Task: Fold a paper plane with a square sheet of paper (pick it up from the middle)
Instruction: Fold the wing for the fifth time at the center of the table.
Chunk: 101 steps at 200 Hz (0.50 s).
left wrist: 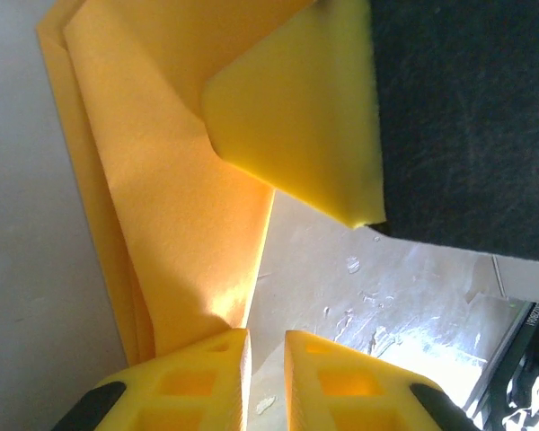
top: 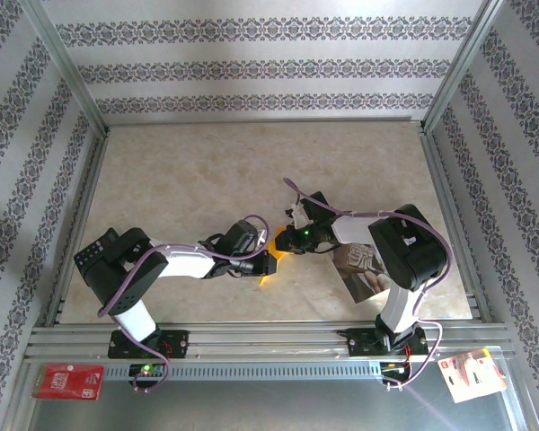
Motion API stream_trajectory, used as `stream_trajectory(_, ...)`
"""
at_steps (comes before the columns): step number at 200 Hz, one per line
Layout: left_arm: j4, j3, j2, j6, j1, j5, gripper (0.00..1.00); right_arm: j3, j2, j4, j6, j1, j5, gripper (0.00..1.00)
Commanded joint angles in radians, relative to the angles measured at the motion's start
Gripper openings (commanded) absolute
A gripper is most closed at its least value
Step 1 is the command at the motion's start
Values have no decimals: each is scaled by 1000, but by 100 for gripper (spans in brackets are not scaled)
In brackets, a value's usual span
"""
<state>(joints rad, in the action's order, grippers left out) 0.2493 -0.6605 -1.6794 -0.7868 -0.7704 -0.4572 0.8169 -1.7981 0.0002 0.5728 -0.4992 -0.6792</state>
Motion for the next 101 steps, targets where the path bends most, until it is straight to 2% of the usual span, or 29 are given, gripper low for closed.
stream_trajectory(1, -38, 39, 11, 30, 9, 19, 17, -17, -42, -28, -22, 10, 46, 20)
stream_trajectory(59, -102, 84, 75, 55, 3, 23, 16, -13, -51, -33, -22, 10, 52, 20)
stream_trajectory(101, -129, 35, 161, 75, 3, 6, 16, -16, -52, -33, -24, 11, 53, 20)
